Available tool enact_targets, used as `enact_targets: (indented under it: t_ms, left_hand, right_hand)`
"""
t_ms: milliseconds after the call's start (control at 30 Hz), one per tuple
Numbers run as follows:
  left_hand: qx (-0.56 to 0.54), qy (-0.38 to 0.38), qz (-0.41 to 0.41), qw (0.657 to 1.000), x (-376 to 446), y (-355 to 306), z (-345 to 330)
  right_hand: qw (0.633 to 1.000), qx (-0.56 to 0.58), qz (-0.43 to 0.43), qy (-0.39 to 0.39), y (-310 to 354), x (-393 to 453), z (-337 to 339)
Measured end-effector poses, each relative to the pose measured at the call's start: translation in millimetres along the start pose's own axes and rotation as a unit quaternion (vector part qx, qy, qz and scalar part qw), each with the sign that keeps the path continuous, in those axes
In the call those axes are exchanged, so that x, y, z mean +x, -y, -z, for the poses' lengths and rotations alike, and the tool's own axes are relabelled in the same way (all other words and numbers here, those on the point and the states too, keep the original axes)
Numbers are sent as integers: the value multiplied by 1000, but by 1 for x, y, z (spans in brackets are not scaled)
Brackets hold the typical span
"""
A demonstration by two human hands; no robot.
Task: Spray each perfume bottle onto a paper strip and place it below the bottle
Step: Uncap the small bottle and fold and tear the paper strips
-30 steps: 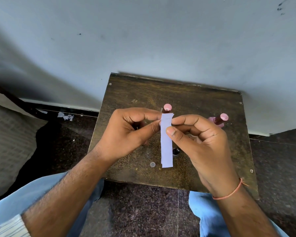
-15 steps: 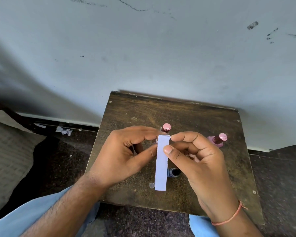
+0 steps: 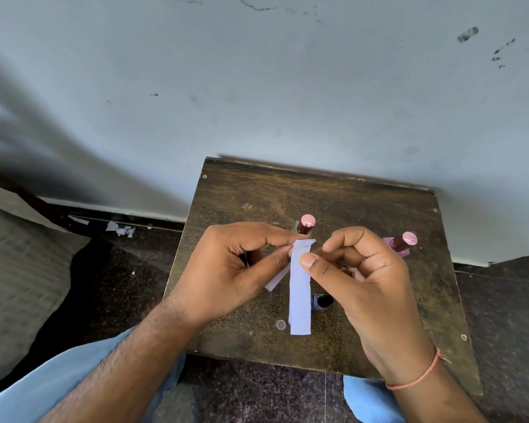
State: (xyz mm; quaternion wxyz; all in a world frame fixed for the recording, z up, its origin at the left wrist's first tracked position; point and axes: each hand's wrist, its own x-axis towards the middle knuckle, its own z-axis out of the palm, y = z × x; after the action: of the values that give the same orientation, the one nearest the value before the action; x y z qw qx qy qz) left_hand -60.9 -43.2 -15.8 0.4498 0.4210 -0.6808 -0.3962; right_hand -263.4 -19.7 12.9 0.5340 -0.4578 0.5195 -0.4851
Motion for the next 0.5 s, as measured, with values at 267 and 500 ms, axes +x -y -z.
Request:
enact_targets:
  t_ms: [267,500]
  left_hand:
    - [51,14,-27,998,0,-3,-1]
    - [135,-23,-72,988,-1,-5,-5]
  right_hand:
    - [1000,-17,-10,12,4,-2,3]
    - [999,30,-30,19,14,-3,3]
